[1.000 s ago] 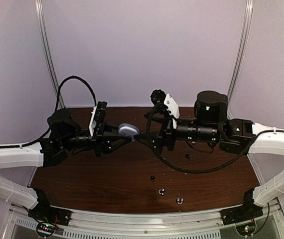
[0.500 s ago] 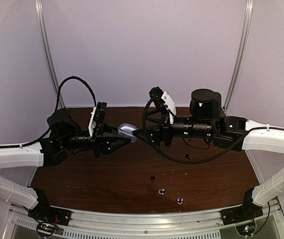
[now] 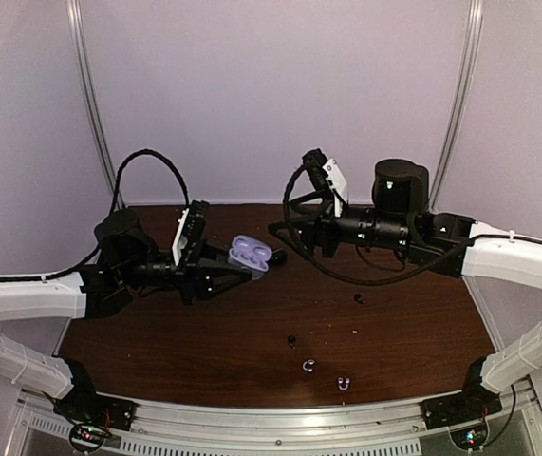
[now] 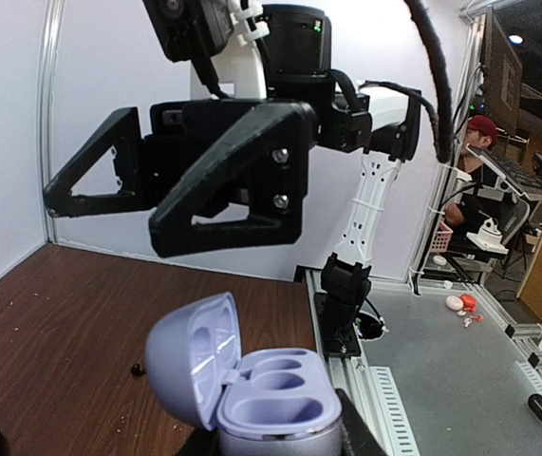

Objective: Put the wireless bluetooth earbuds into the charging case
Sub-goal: Open the charging case, then adjust the right earbud at the corner of the board.

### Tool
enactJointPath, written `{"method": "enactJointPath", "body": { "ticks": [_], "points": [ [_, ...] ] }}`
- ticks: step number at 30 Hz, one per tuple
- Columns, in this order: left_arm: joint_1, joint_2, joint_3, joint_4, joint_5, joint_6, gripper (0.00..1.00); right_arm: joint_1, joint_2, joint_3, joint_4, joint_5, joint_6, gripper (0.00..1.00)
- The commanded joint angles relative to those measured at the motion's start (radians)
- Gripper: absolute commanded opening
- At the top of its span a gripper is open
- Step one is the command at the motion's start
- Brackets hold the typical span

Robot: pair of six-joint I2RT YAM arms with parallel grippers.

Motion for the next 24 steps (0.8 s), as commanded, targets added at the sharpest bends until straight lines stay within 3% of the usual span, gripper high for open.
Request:
{"method": "enactJointPath", "body": {
  "ticks": [1, 14, 19, 24],
  "points": [
    [-0.003, 0.013, -0.002, 0.064, -0.014, -0.017, 0.0, -0.021, -0.065, -0.008, 0.024, -0.018, 0.015, 0.83],
    [-0.003, -0.075, -0.136, 0.11, -0.077, 0.031, 0.0, -0.039, -0.298, -0.15, -0.171, 0.088, 0.074, 0.9],
    [-0.003, -0.11, -0.155, 0.011, -0.092, 0.111, 0.0, -0.039, -0.325, -0.156, -0.32, 0.053, 0.074, 0.98],
    [-0.003, -0.155, -0.182, -0.02, -0.105, 0.121, 0.0, -0.039, -0.276, -0.174, -0.5, 0.006, 0.029, 0.92]
  ]
}}
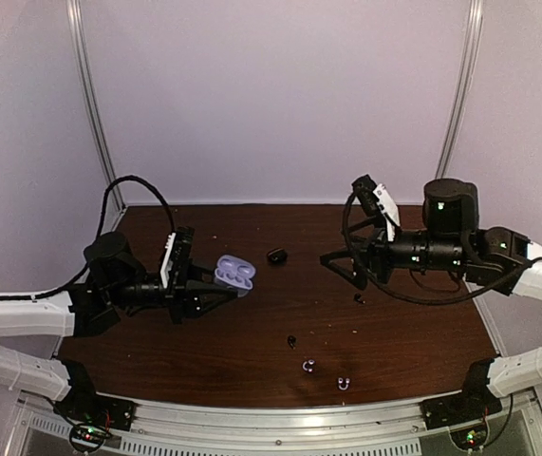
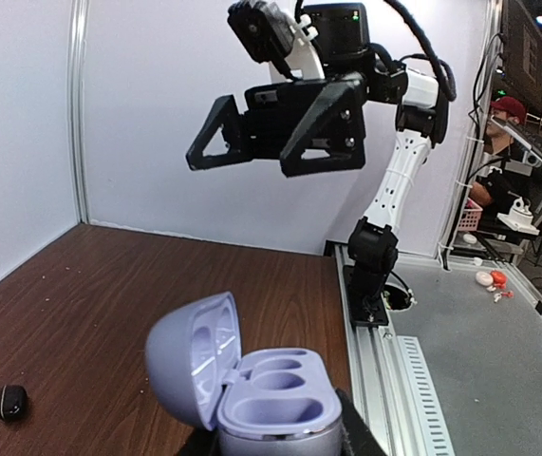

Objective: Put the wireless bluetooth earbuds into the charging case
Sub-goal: Adjust the right earbud at the corner of the board.

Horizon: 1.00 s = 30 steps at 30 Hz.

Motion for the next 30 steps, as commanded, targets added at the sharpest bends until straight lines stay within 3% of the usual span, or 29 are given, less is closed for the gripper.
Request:
{"method": "enactJointPath", "body": {
  "ticks": [1, 5, 11, 15, 19, 23, 30],
  "points": [
    [-0.003, -0.049, -0.026, -0.016, -0.025, 0.04, 0.0, -0.005, 0.051, -0.026, -0.226, -0.049, -0.02, 0.89],
    [-0.003, -0.082, -0.041, -0.039, -0.047, 0.032, 0.0, 0.022, 0.086, -0.087, -0.296, -0.102, 0.038, 0.79],
    [-0.003, -0.101, -0.066, -0.035, -0.065, 0.011, 0.0, 0.17, 0.023, -0.274, -0.191, -0.049, 0.202, 0.76],
    [-0.003, -0.092, -0.078, -0.022, -0.056, 0.006, 0.0, 0.191, 0.045, -0.339, -0.103, 0.051, 0.237, 0.65],
    [-0.003, -0.085, -0.078, -0.037, -0.043, 0.024, 0.0, 0.197, 0.159, -0.306, -0.109, 0.111, 0.197, 0.59],
    [-0.003, -0.086, -0.076, -0.058, -0.028, 0.048, 0.0, 0.197, 0.277, -0.202, -0.159, 0.127, 0.105, 0.57],
    [-0.003, -0.104, -0.079, -0.093, -0.044, 0.062, 0.0, 0.196, 0.478, -0.025, -0.267, 0.12, -0.016, 0.47]
  ]
}}
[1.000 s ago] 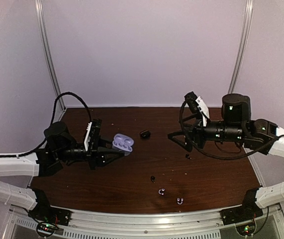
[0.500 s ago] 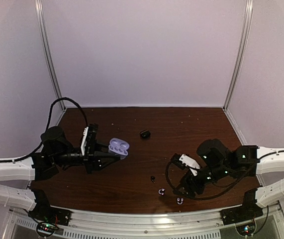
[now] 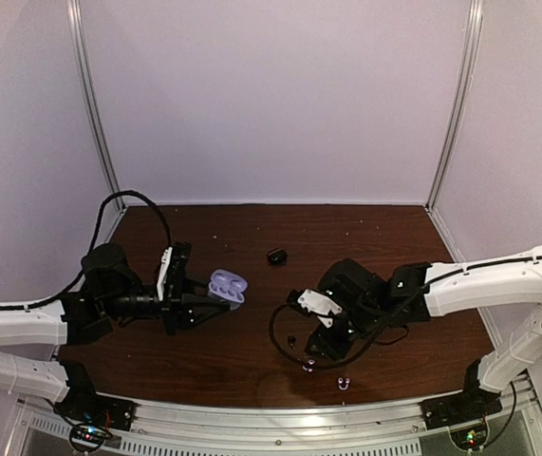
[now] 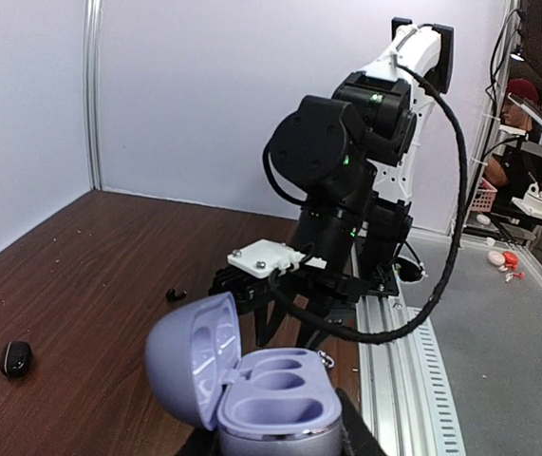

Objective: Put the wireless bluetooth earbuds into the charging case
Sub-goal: Adjust the right earbud at the corner of the board.

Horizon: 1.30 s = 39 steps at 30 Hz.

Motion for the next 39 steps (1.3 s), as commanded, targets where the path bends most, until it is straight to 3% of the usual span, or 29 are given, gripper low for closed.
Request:
{"method": "enactJointPath", "body": {
  "ticks": [1, 9, 19, 34, 39],
  "points": [
    [-0.003, -0.019, -0.007, 0.003, -0.008, 0.024, 0.0, 0.004, 0.09, 0.096, -0.068, 0.032, -0.092, 0.46],
    [-0.003, -0.039, -0.005, -0.024, -0.012, 0.038, 0.0, 0.004, 0.258, 0.232, -0.173, 0.018, -0.152, 0.39],
    [-0.003, -0.076, -0.016, -0.061, 0.002, 0.067, 0.0, -0.001, 0.36, 0.263, -0.223, 0.002, -0.178, 0.33],
    [-0.04, -0.06, 0.048, -0.273, 0.001, 0.278, 0.0, -0.075, 0.223, 0.011, -0.087, -0.138, -0.03, 0.22],
    [-0.041, -0.037, 0.058, -0.289, -0.003, 0.292, 0.0, -0.076, 0.145, -0.064, -0.07, -0.152, 0.07, 0.25]
  ]
}}
